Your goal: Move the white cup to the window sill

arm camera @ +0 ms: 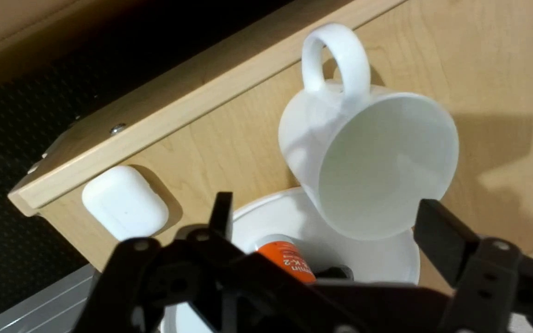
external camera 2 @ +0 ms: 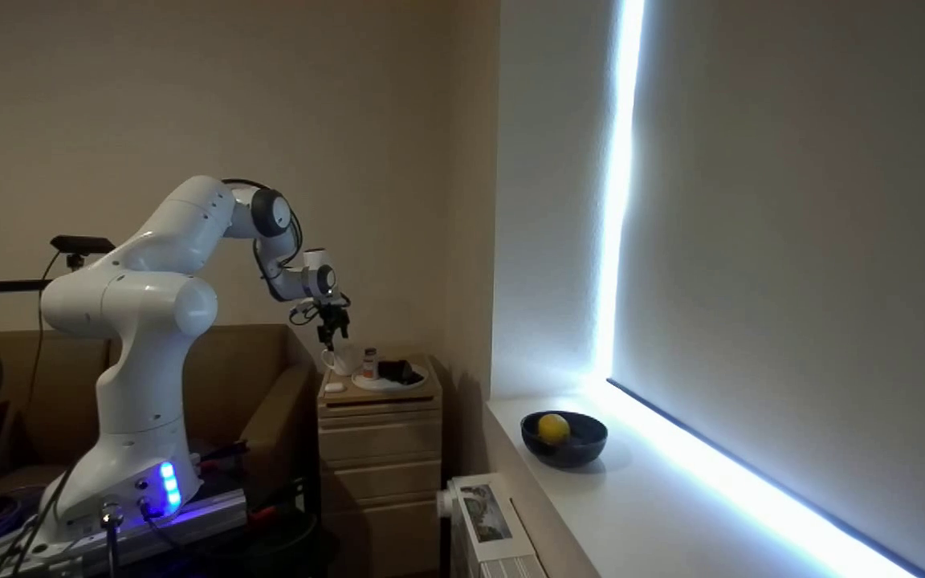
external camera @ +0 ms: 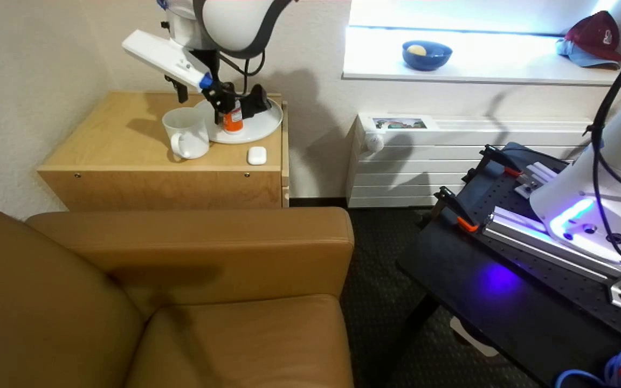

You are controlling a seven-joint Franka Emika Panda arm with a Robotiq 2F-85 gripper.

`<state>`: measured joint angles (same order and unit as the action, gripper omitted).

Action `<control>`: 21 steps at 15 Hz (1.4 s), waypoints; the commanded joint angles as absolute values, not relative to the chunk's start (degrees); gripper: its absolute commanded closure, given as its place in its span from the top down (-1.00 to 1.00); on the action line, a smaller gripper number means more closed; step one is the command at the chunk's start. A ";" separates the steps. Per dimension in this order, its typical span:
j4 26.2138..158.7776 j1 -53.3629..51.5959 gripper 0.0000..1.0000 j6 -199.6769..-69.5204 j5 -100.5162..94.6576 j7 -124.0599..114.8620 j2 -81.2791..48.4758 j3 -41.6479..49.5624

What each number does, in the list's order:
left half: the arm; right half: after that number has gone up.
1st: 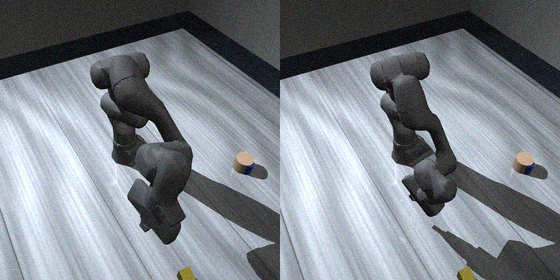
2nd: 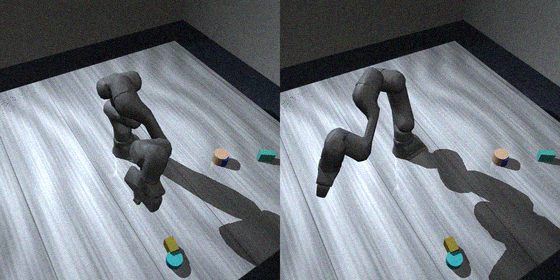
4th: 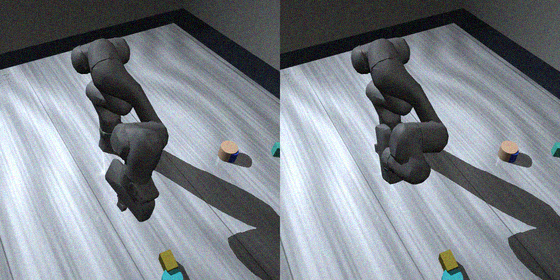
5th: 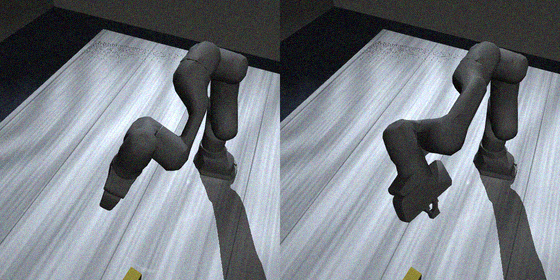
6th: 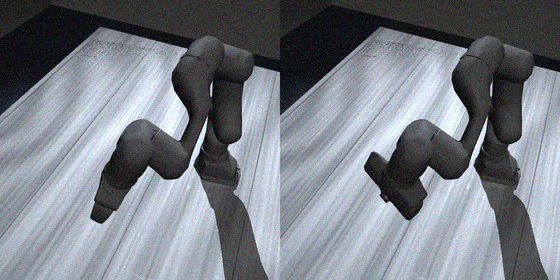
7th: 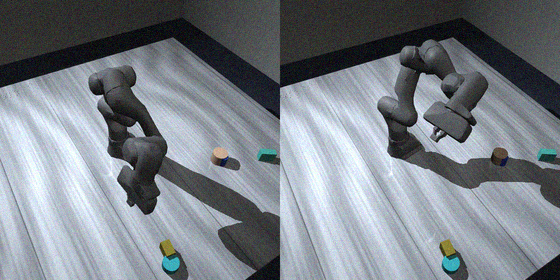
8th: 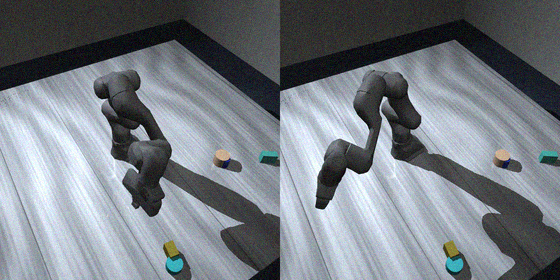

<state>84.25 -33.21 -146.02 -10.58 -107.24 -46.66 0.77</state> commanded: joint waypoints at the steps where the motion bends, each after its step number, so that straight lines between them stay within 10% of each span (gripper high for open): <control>1: 76.87 -33.04 1.00 -143.06 -8.76 -107.08 -52.65 0.54; 13: 77.55 -33.58 1.00 -144.90 -7.15 -107.09 -54.79 0.74; 14: 77.77 -33.59 0.50 -145.73 -7.18 -107.33 -54.75 0.95; 21: 78.57 -33.58 -0.37 -147.20 -7.34 -107.39 -54.52 1.52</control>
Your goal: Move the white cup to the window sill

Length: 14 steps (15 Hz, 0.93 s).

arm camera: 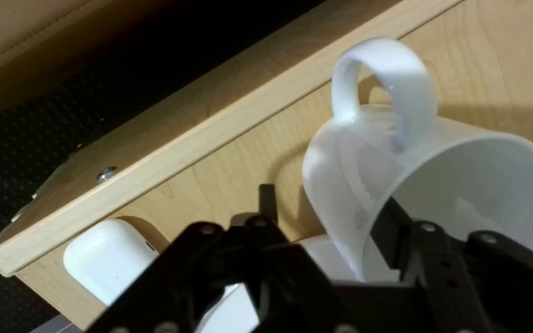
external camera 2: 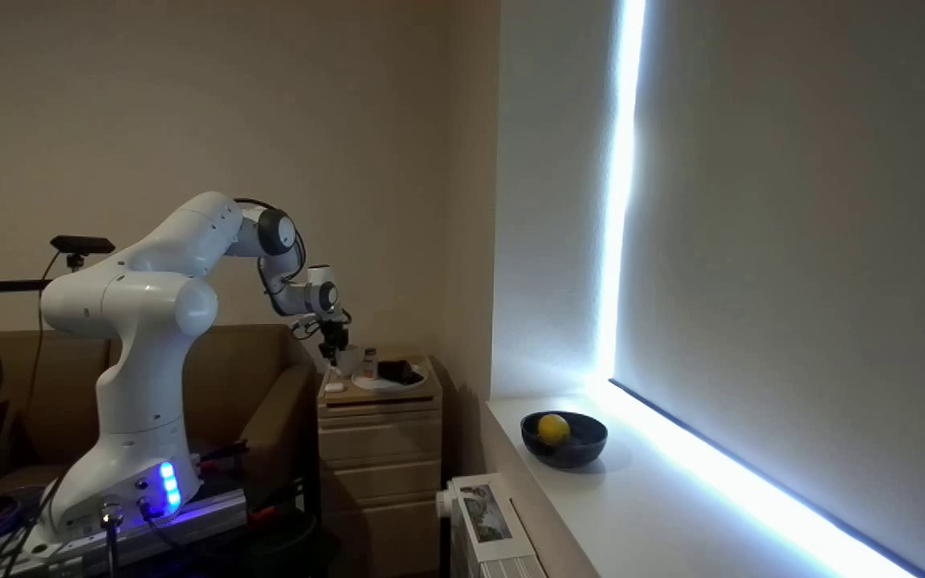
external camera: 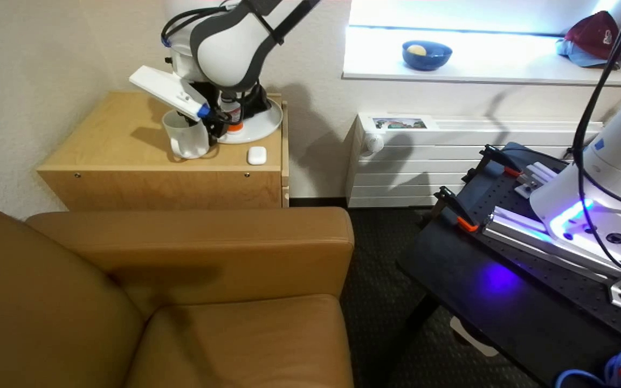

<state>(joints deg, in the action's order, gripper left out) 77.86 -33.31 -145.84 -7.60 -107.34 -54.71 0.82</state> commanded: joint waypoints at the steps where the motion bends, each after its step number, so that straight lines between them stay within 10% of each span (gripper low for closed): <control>1: 78.54 -33.70 -0.51 -147.20 -7.43 -107.54 -54.55 1.72; 5: 78.16 -33.64 -0.98 -146.20 -7.54 -107.00 -54.25 1.79; 14: 84.31 -32.46 -0.97 -144.32 -10.54 -99.20 -43.05 0.29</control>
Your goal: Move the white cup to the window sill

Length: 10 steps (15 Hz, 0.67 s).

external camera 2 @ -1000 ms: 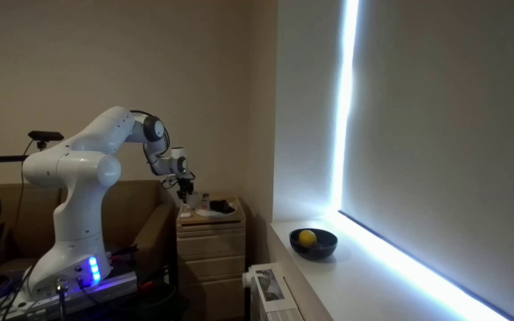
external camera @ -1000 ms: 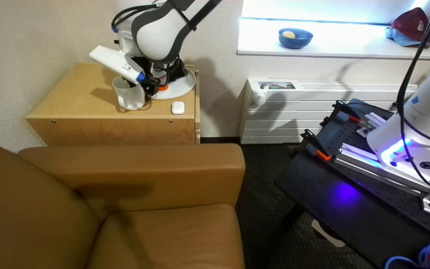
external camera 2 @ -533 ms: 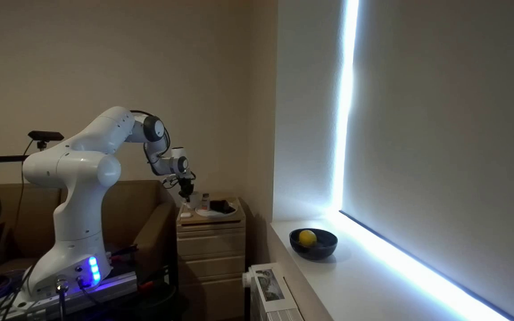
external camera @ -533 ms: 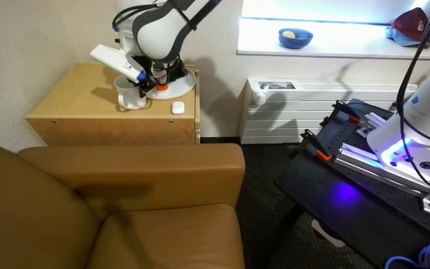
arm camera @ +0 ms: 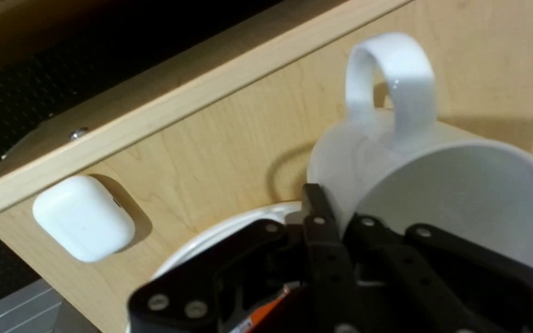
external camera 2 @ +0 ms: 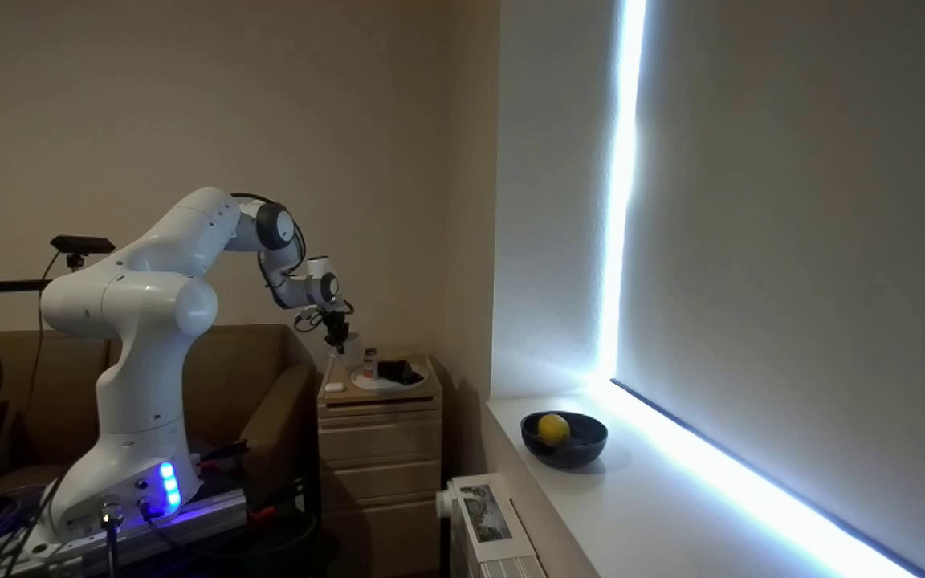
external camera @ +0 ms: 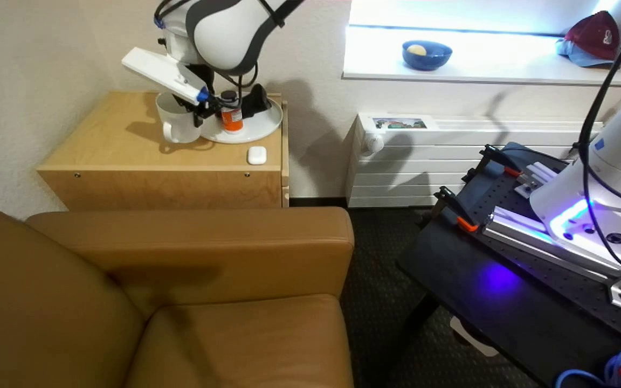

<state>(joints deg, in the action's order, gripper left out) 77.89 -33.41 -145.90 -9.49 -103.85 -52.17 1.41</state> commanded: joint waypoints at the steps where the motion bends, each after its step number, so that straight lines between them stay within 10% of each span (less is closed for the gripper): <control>1: 85.31 -31.98 -0.97 -143.88 -10.15 -97.32 -41.09 -0.28; 10: 103.88 -27.51 -0.97 -130.39 -11.49 -109.68 -17.19 3.40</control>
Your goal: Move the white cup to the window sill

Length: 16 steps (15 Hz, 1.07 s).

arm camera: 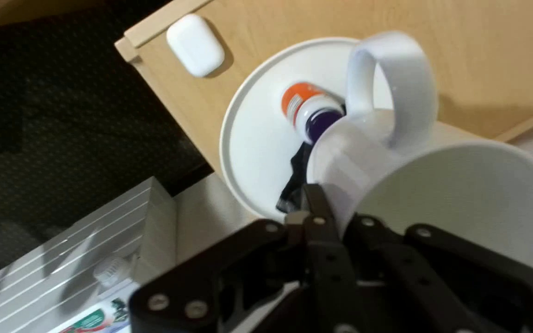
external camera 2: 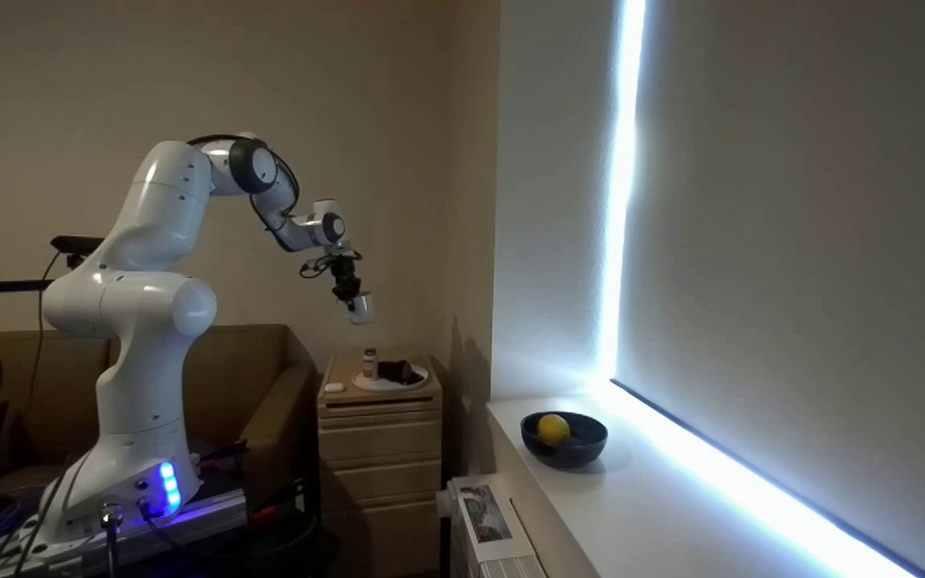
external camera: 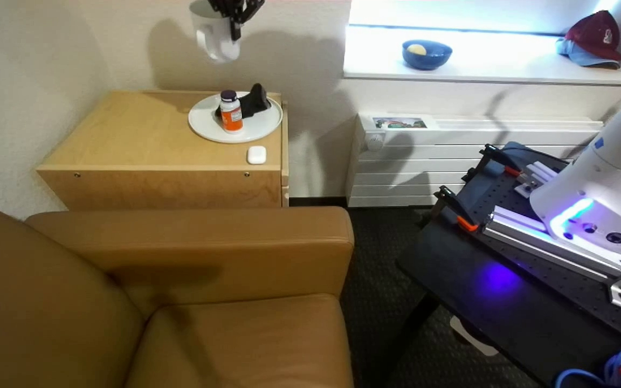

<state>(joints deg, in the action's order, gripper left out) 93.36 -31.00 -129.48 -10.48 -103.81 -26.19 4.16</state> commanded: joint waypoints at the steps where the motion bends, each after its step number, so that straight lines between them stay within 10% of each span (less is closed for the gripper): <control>1: 106.99 -25.35 -0.97 -133.27 -10.43 -110.98 -14.82 2.67; 16: 106.84 -11.78 -0.97 -128.13 -12.47 -118.39 -22.11 7.13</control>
<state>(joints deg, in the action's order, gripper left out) 103.77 -16.02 -127.90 -12.18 -116.00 -23.09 5.33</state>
